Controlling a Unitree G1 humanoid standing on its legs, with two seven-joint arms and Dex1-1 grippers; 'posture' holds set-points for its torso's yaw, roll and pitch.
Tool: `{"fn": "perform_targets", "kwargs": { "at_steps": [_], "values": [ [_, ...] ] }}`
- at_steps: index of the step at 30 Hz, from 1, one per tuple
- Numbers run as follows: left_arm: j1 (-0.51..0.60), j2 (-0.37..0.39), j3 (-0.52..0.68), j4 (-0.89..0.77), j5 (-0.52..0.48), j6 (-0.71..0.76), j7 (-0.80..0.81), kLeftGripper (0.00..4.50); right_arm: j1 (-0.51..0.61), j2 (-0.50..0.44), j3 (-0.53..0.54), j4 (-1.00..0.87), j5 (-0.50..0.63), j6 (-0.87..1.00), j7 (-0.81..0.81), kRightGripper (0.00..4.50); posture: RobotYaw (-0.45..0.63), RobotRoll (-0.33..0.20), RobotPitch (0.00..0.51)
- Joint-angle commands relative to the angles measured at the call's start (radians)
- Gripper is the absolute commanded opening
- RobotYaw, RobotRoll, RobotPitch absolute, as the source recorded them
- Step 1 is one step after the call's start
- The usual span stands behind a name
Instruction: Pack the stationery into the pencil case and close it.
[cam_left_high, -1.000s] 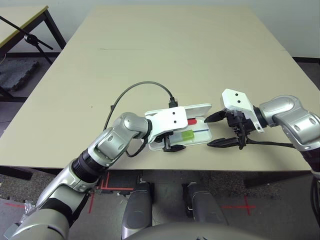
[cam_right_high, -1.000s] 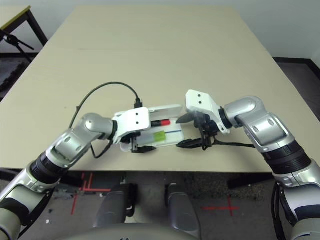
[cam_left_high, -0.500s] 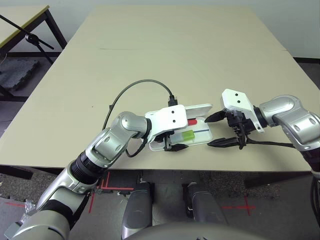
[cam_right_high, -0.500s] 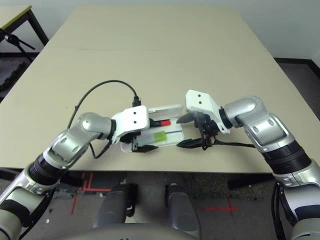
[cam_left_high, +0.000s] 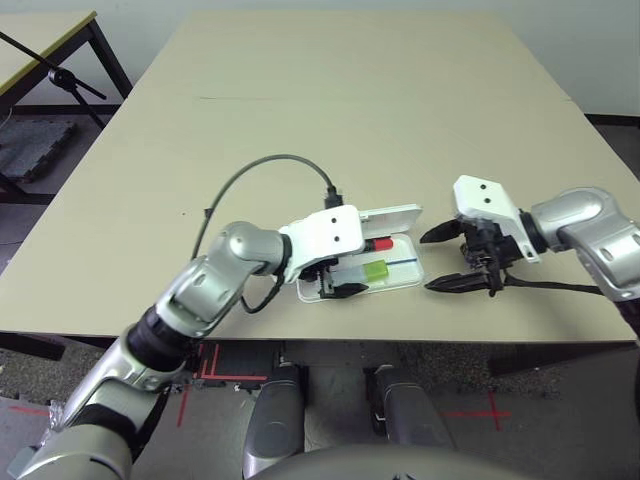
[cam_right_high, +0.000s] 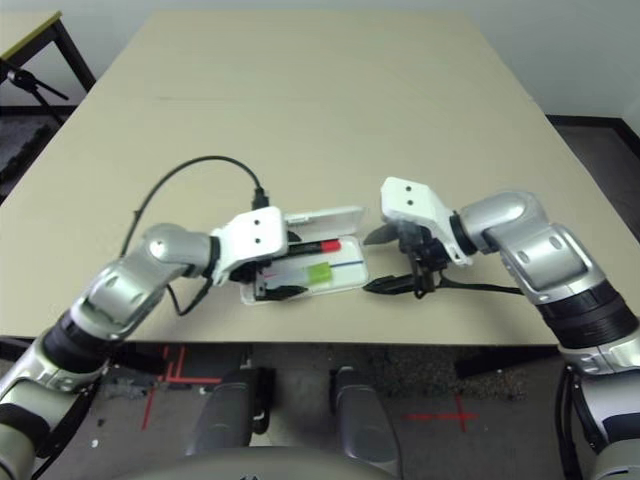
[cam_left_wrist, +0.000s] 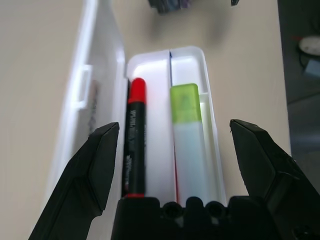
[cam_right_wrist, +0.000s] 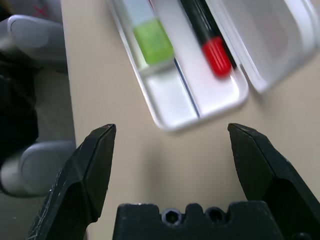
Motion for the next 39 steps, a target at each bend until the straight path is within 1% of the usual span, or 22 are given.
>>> {"fn": "perform_targets", "kwargs": {
  "at_steps": [1,5,9,12,14,17,20,24,28,31,39],
  "values": [
    [0.044,0.002,0.097,-0.062,-0.081,-0.051,-0.003,4.46,0.024,-0.046,-0.079,0.009,0.038,0.051,-0.004,4.5,0.07,0.0,0.142],
    [0.081,0.01,0.168,-0.053,-0.102,-0.106,0.015,4.46,0.061,-0.073,-0.114,0.006,0.044,0.084,-0.028,4.5,0.07,0.0,0.148],
    [0.103,0.028,0.214,-0.052,-0.12,-0.12,0.018,4.46,0.094,-0.074,-0.136,-0.016,0.062,0.128,-0.051,4.5,0.07,0.0,0.15],
    [0.129,0.07,0.267,-0.03,-0.123,-0.155,0.007,4.46,0.124,-0.08,-0.138,-0.019,0.045,0.159,-0.101,4.5,0.07,0.0,0.153],
    [0.144,0.097,0.295,-0.011,-0.124,-0.177,0.0,4.46,0.13,-0.066,-0.136,-0.014,0.03,0.183,-0.151,4.5,0.07,0.0,0.155],
    [0.162,0.121,0.316,0.015,-0.12,-0.206,-0.005,4.46,0.126,-0.016,-0.145,-0.009,0.027,0.22,-0.24,4.5,0.07,0.0,0.158],
    [0.173,0.132,0.315,0.037,-0.105,-0.23,0.002,4.46,0.127,0.033,-0.143,-0.009,0.007,0.268,-0.344,4.5,0.06,0.0,0.162],
    [0.177,0.126,0.3,0.039,-0.1,-0.242,0.009,4.46,0.128,0.097,-0.15,-0.04,-0.005,0.347,-0.468,4.5,0.06,0.0,0.164],
    [0.163,0.115,0.279,0.049,-0.092,-0.249,0.018,4.46,0.119,0.163,-0.128,-0.026,-0.048,0.363,-0.58,4.5,0.05,0.0,0.163],
    [0.155,0.116,0.27,0.055,-0.091,-0.254,0.018,4.46,0.12,0.184,-0.115,-0.017,-0.061,0.392,-0.619,4.5,0.05,0.0,0.162],
    [0.138,0.116,0.254,0.056,-0.091,-0.253,0.022,4.46,0.128,0.206,-0.08,-0.008,-0.072,0.435,-0.656,4.5,0.05,0.0,0.16]
  ]
}}
